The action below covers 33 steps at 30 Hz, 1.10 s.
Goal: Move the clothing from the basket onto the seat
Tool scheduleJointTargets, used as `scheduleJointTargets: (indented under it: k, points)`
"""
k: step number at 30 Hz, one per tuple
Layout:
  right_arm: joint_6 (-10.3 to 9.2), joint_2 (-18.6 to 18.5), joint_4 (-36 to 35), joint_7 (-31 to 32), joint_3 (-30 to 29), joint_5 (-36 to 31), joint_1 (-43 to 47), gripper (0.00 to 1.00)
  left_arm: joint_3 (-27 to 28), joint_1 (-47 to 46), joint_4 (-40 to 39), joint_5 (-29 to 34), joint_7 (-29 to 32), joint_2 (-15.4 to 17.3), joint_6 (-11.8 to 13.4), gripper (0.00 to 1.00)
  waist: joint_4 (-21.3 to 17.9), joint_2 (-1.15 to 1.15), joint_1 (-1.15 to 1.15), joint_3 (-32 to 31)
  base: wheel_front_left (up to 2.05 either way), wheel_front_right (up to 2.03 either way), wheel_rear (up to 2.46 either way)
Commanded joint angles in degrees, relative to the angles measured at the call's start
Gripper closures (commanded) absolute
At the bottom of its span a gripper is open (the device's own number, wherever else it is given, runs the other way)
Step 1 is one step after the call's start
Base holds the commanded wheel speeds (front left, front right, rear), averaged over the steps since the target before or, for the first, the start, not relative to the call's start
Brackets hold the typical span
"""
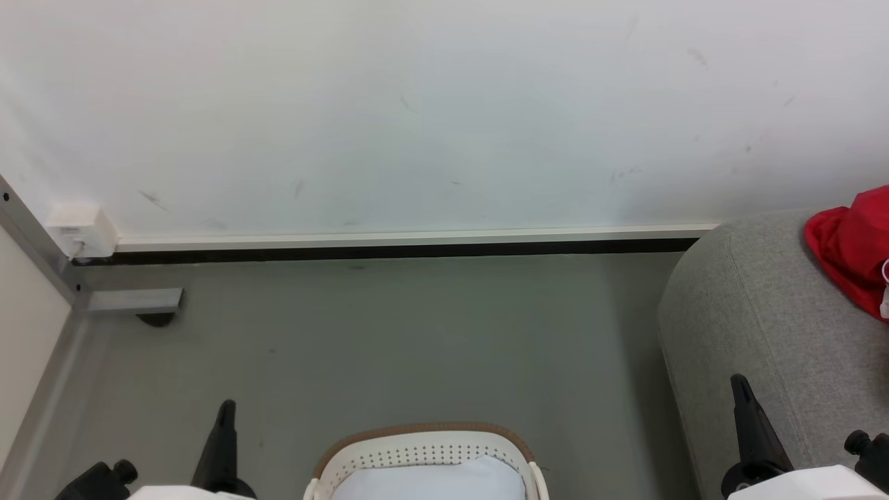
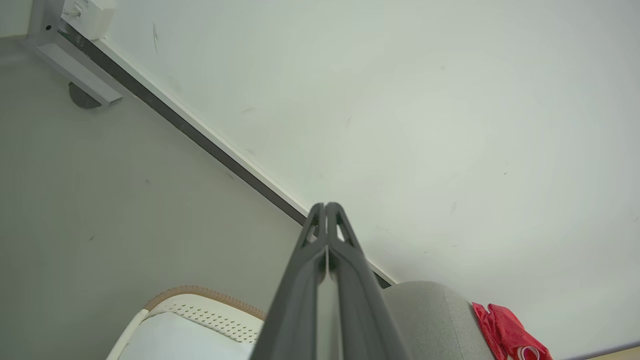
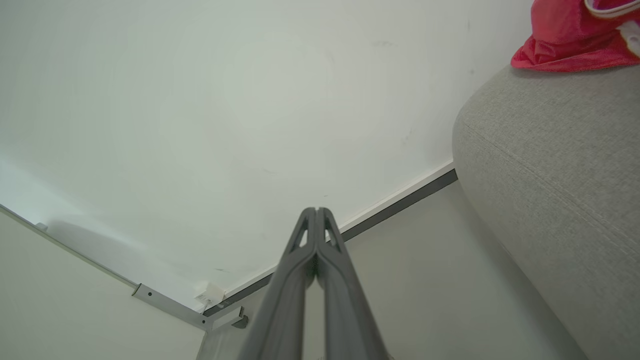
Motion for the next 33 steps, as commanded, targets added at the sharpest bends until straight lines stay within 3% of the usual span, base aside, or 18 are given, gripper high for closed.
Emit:
scheduleJointTargets:
  k: [1,33]
  points:
    - [-0.04,-0.3,-0.5,0.3,-0.6,1.9,-1.6,1.00,0.6,-1.3,-0.4,-2.0,0.4,0.1,-0.3,1.00,0.0,0.00,0.00,0.0,0.00,0.00,0.00]
    - [-0.08,0.3,0.4,5.2,-5.2,20.9,-2.1,1.00,3.4,-3.3,1.3,-21.0,5.9,-1.1,-1.8,1.00,0.9,0.00,0.00,-0.3,0.00,0.00,0.00]
